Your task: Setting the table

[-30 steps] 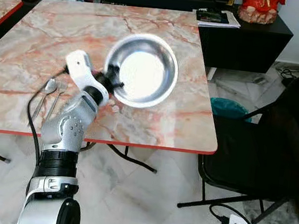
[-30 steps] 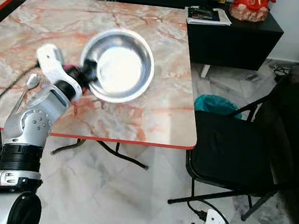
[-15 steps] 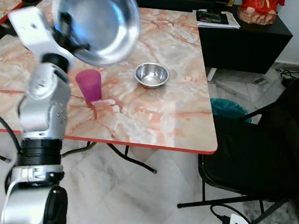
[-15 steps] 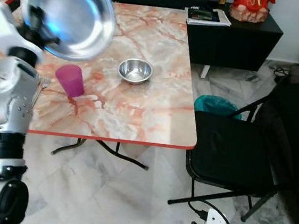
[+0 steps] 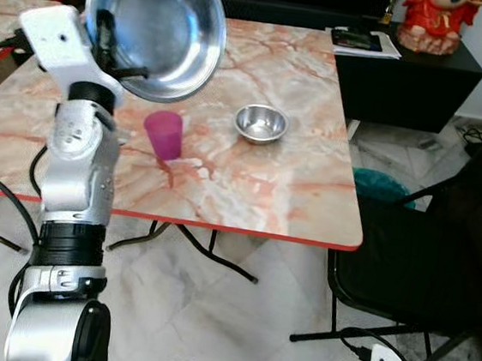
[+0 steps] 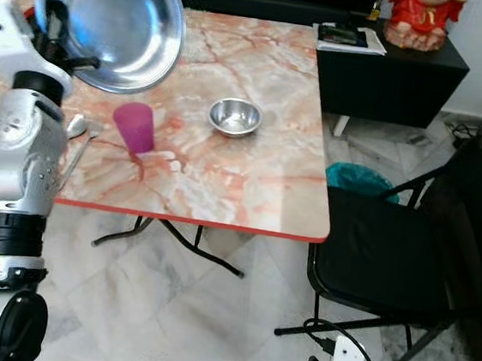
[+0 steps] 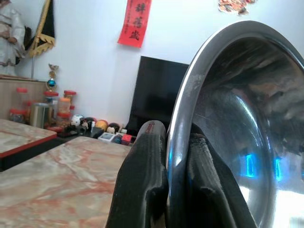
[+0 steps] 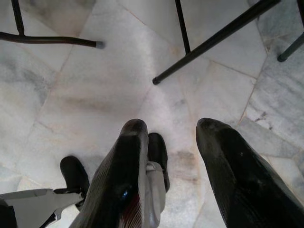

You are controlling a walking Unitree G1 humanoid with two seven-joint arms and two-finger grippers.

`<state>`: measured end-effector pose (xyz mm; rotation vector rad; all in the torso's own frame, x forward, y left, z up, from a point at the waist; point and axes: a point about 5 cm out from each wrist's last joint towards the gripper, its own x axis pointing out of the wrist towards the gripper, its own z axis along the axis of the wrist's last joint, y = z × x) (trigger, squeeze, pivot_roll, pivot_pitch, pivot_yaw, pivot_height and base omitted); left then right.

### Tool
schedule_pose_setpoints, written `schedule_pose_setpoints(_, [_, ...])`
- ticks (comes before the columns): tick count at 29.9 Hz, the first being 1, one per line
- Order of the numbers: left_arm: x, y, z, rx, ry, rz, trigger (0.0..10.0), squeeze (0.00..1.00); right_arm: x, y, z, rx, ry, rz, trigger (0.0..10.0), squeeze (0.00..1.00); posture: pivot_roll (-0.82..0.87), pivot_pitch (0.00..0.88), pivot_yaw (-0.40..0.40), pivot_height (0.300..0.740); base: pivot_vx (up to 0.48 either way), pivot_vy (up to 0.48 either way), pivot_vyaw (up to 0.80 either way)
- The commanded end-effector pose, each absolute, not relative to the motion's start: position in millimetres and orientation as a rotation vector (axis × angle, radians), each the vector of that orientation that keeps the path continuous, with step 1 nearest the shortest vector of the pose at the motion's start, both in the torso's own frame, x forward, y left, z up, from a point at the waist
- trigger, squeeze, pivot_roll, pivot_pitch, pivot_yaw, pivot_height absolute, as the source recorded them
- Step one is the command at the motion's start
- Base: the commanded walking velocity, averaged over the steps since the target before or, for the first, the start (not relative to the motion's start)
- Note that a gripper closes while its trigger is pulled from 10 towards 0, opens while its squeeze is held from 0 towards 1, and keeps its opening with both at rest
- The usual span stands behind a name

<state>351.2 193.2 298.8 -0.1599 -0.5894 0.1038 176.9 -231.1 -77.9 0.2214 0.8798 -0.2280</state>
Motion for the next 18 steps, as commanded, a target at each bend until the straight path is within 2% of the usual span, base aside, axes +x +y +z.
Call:
schedule_pose_setpoints(1, [349.9,196.6,300.0,-0.161,-0.611,0.121,10.0,0.0,173.7,-230.7,-79.4,0.231,0.883,-0.238,10.0,0.0,-0.03,0.107,-0.008,0.74,0.0,0.311,0.0])
schedule_pose_setpoints(18, [349.5,204.4,303.7,-0.152,-0.62,0.138,10.0,0.0,174.0,-229.3,-79.6,0.238,0.881,-0.238,10.0,0.0,-0.02,0.117,-0.001,0.74,0.0,0.312,0.0])
